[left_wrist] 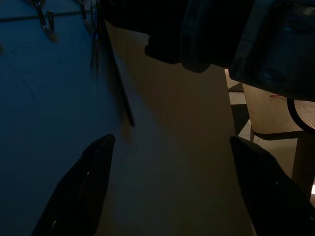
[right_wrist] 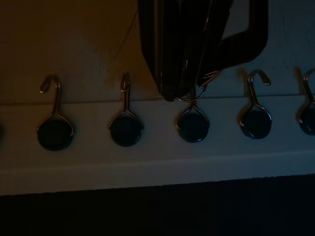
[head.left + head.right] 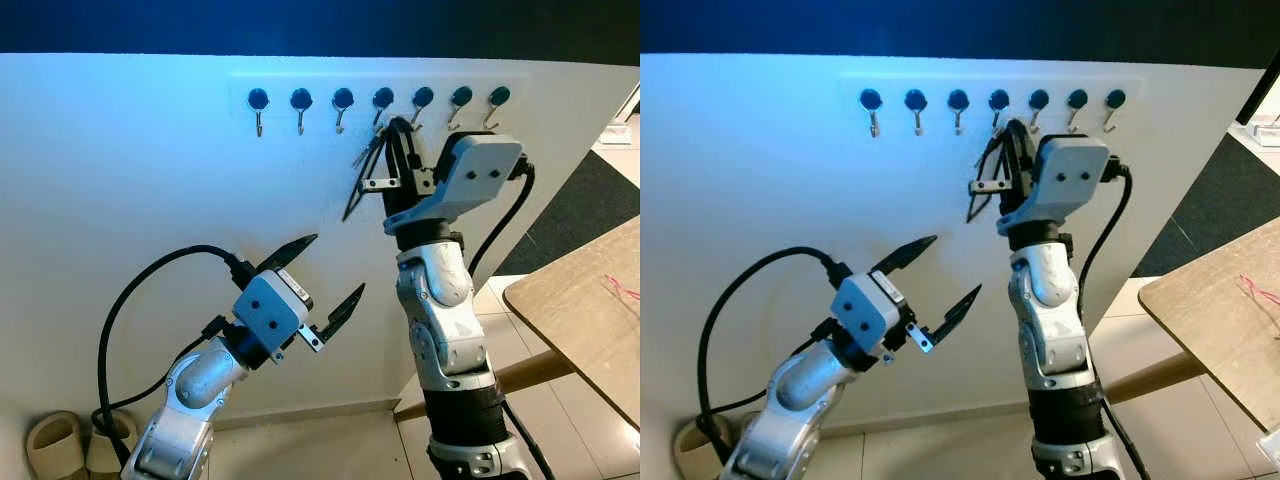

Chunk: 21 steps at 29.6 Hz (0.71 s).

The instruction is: Hang keys on a hook

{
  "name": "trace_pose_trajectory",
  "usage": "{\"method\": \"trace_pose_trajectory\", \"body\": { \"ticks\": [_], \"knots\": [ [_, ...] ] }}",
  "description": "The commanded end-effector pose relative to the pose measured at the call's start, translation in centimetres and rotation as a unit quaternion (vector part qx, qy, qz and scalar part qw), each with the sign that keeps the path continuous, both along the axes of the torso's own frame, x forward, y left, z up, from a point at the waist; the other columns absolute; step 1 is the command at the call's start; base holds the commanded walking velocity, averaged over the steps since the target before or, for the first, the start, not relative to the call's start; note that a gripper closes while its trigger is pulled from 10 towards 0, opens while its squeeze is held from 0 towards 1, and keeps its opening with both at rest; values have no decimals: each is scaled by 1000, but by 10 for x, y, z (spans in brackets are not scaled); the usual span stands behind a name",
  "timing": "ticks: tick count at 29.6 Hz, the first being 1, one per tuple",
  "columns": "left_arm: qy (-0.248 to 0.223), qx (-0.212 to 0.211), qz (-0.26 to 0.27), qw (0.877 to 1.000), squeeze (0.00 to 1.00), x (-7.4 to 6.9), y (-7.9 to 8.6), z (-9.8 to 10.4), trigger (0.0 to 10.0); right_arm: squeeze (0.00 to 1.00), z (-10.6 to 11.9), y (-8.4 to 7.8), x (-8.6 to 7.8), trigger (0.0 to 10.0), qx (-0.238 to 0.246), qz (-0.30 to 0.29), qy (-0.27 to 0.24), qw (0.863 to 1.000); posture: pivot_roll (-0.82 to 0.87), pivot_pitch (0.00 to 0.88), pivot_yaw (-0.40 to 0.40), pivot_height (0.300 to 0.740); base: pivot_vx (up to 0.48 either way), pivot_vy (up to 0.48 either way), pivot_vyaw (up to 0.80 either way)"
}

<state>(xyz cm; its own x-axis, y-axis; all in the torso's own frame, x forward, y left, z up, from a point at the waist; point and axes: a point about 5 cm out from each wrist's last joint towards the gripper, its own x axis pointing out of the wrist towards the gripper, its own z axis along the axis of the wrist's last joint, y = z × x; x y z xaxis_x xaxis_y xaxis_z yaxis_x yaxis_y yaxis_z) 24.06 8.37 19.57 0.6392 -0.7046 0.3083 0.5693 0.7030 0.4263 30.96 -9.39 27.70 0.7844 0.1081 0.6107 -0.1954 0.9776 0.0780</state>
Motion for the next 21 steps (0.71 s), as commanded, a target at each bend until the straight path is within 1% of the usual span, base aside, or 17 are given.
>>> {"method": "trace_pose_trajectory", "body": {
  "ticks": [1, 11, 16, 21],
  "knots": [
    [5, 16, -9, 1000, 0, -1, -1, -3, 10000, 0, 0, -1, 2, 10000, -4, 0, 10, 1000, 65, 107, -66, 740, 0, 0, 0],
    [6, 16, -10, 1000, 0, -2, -2, -4, 10000, 0, 1, 5, 4, 10000, -26, 21, 25, 999, 62, 101, -68, 740, 0, 0, 0],
    [4, 16, -10, 1000, 0, -2, -2, -3, 10000, 0, 7, 10, 6, 10000, -30, 36, 31, 998, 61, 100, -70, 740, 0, 0, 0],
    [3, 14, -9, 1000, 0, -2, -2, -3, 10000, 0, 15, 11, 5, 10000, -31, 42, 22, 998, 60, 98, -70, 740, 0, 0, 0]
  ]
}}
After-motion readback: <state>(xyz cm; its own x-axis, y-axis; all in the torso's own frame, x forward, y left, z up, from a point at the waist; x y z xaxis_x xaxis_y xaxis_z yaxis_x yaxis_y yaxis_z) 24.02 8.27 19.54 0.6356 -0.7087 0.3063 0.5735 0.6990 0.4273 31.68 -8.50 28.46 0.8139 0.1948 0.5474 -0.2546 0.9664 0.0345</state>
